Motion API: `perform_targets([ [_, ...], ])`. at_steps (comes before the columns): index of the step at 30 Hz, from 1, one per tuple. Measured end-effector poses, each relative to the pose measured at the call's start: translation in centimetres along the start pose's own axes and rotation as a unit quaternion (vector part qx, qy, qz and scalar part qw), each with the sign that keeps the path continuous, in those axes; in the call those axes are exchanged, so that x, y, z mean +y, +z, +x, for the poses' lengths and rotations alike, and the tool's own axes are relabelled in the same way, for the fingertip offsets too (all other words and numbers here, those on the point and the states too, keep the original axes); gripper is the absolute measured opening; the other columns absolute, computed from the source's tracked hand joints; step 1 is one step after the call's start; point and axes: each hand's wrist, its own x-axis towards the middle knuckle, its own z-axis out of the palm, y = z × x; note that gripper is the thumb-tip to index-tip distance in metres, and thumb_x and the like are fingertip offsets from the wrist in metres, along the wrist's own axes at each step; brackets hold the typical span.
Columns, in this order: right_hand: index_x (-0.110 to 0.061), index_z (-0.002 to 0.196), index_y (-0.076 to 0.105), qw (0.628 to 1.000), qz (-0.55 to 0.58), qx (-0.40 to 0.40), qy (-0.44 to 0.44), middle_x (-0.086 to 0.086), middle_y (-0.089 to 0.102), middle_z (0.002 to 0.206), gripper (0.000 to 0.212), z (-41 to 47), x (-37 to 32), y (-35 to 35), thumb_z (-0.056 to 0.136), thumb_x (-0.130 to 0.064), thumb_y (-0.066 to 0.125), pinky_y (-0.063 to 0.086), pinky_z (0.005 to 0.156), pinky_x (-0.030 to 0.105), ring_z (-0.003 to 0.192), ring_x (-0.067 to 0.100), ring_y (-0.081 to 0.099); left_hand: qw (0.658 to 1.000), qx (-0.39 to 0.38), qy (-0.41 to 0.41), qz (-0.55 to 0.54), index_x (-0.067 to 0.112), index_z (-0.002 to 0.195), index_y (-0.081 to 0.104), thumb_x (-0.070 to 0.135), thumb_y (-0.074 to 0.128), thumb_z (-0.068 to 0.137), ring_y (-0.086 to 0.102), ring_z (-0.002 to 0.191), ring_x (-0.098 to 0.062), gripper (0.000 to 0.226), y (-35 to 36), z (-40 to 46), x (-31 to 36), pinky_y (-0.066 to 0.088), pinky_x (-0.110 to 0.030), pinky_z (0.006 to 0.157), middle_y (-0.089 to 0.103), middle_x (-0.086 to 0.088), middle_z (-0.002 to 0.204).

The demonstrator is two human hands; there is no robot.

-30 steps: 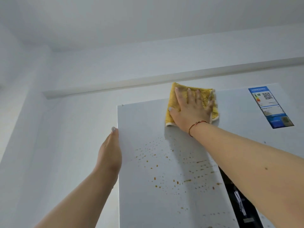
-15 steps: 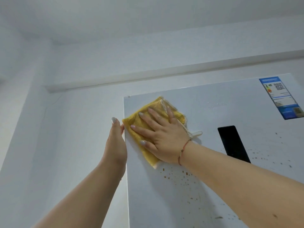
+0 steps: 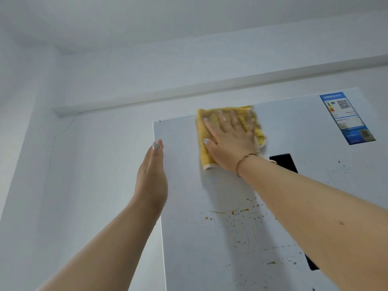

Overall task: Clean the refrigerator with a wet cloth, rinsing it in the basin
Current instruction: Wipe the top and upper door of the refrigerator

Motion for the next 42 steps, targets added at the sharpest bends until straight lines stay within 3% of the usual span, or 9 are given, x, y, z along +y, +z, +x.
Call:
perform_targets([
  [9,-0.025,0.149,0.01,0.982,0.085,0.012,-0.167,-0.009,0.004,0.16,0.067,-1.9,-4.7,1.4,0.094,-0.051,0.036,-0.012,0.117,0.046,0.146,0.007,-0.012,0.979,-0.07,0.021,0.189,0.045,0.149,0.019,0.086,-0.006,0.073,-0.007,0.143,0.006,0.091,-0.9,2.0,-1.2,-0.015,-0.033,0.117,0.012,0.022,0.158],
  [14,-0.029,0.151,0.006,0.977,0.034,0.0,-0.209,-0.014,0.0,0.159,0.065,-2.2,-2.3,1.1,0.094,-0.053,0.026,-0.011,0.118,0.041,0.145,0.004,-0.011,0.849,-0.085,0.147,0.501,0.04,0.152,0.009,0.07,-0.025,0.075,-0.027,0.139,0.006,0.088,-1.4,0.7,-2.2,-0.027,-0.038,0.112,0.002,0.024,0.157],
  [17,-0.036,0.15,-0.004,0.974,-0.013,0.01,-0.228,-0.017,-0.002,0.158,0.066,-3.5,0.2,1.4,0.088,-0.056,0.004,-0.01,0.117,0.043,0.146,0.006,-0.009,0.806,-0.12,0.198,0.544,0.044,0.149,0.017,0.067,-0.025,0.078,-0.026,0.139,0.007,0.086,-2.2,-0.6,-2.2,-0.027,-0.039,0.112,0.013,0.029,0.152],
  [20,-0.046,0.145,-0.015,0.98,-0.013,0.012,-0.196,-0.017,-0.002,0.158,0.061,-4.1,2.5,1.3,0.087,-0.056,0.003,-0.008,0.118,0.045,0.146,0.008,-0.008,0.847,-0.113,0.213,0.473,0.039,0.144,0.036,0.068,-0.017,0.083,-0.011,0.142,0.01,0.085,-2.9,-1.5,-2.0,-0.021,-0.036,0.115,0.036,0.031,0.14],
  [24,-0.048,0.146,-0.006,0.996,0.027,0.001,-0.084,-0.013,-0.004,0.159,0.057,-3.3,2.2,0.5,0.096,-0.047,0.021,-0.007,0.117,0.049,0.147,0.013,-0.01,0.91,-0.051,0.169,0.376,0.036,0.143,0.04,0.071,-0.005,0.085,0.003,0.142,0.01,0.081,-5.1,-1.8,-1.9,-0.005,-0.034,0.12,0.033,0.022,0.15],
  [29,-0.044,0.147,-0.01,0.999,0.026,-0.019,-0.009,-0.004,-0.015,0.159,0.058,-1.5,-3.2,0.8,0.095,-0.058,0.009,-0.011,0.11,0.062,0.145,0.025,-0.018,0.956,-0.007,0.106,0.273,0.039,0.139,0.045,0.08,0.007,0.08,0.021,0.141,0.005,0.081,-6.0,-1.3,-1.5,0.014,-0.036,0.12,0.034,0.019,0.151],
  [35,-0.048,0.147,-0.004,0.987,-0.049,0.009,-0.154,0.001,-0.01,0.16,0.057,-5.0,-7.4,2.3,0.093,-0.062,0.01,-0.014,0.104,0.066,0.145,0.03,-0.016,0.964,0.117,0.102,0.215,0.032,0.134,0.052,0.054,0.024,0.09,0.046,0.129,-0.009,0.056,-4.4,-1.1,-1.0,0.033,-0.042,0.112,0.054,0.006,0.136],
  [39,-0.043,0.144,0.033,0.959,-0.011,0.04,-0.281,0.002,0.024,0.157,0.057,-9.4,-4.3,3.9,0.09,-0.06,0.034,0.008,0.11,0.064,0.146,0.03,0.012,0.955,0.104,0.129,0.246,0.026,0.133,0.053,0.039,0.031,0.096,0.044,0.117,-0.002,0.045,-1.5,-1.0,-0.8,0.032,-0.028,0.104,0.05,0.012,0.131],
  [42,-0.04,0.143,0.037,0.95,-0.025,0.055,-0.305,0.0,0.03,0.155,0.056,-11.4,0.9,4.5,0.09,-0.06,0.041,0.015,0.111,0.061,0.146,0.027,0.018,0.945,0.09,0.131,0.287,0.025,0.133,0.053,0.026,0.038,0.099,0.046,0.114,-0.005,0.037,1.1,-1.1,-0.5,0.033,-0.026,0.098,0.05,0.01,0.133],
])
